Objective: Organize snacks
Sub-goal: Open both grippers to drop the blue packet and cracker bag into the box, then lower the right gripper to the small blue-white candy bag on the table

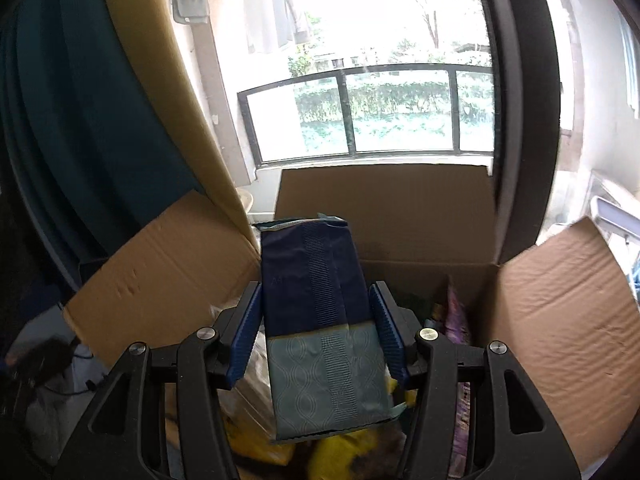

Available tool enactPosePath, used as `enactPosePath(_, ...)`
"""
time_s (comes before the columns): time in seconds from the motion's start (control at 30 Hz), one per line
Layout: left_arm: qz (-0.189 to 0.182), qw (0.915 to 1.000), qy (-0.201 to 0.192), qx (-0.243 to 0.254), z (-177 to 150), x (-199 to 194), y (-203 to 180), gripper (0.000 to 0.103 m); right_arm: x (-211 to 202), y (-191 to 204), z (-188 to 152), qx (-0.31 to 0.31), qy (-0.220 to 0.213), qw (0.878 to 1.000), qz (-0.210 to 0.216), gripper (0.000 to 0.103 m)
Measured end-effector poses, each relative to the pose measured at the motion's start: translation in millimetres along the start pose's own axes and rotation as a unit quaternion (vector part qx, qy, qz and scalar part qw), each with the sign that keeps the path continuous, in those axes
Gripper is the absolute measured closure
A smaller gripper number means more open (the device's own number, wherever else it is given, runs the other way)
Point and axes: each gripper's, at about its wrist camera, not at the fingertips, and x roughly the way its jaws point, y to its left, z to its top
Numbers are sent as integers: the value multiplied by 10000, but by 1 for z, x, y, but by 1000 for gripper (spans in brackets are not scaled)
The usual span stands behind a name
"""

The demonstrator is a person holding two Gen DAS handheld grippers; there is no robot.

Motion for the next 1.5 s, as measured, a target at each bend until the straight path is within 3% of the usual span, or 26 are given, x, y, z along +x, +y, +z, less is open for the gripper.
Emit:
enactPosePath(0.13, 140, 9998, -40, -154, -8, -13, 18, 8, 9, 7, 14, 42, -134, 9999, -99, 44)
enactPosePath(0.17, 167, 9997, -32, -202, -10, -15, 23, 8, 11, 7, 16, 73, -109, 9998, -145, 38)
enactPosePath(0.23, 212, 9994, -16, -286, -14, -19, 31, 8, 9, 9, 21, 226, -97, 9994, -239, 37)
enactPosePath(0.4, 218, 9990, 5, -385, -23, -27, 42, 8, -6, 20, 8, 144, -106, 9995, -257, 37)
enactPosePath(0.7, 79, 9989, 56, -459, -43, -44, 43, 8, -32, 56, -30, -191, 67, 9997, -159, 37)
enactPosePath(1.1, -7, 9976, 442, -538, -109, -60, 39, 8, -69, 95, -95, -332, 176, 9993, -5, 37)
enactPosePath(1.5, -16, 9948, 697, -737, -157, -69, 47, 8, -36, 120, -168, -708, 1028, 9921, 94, 37)
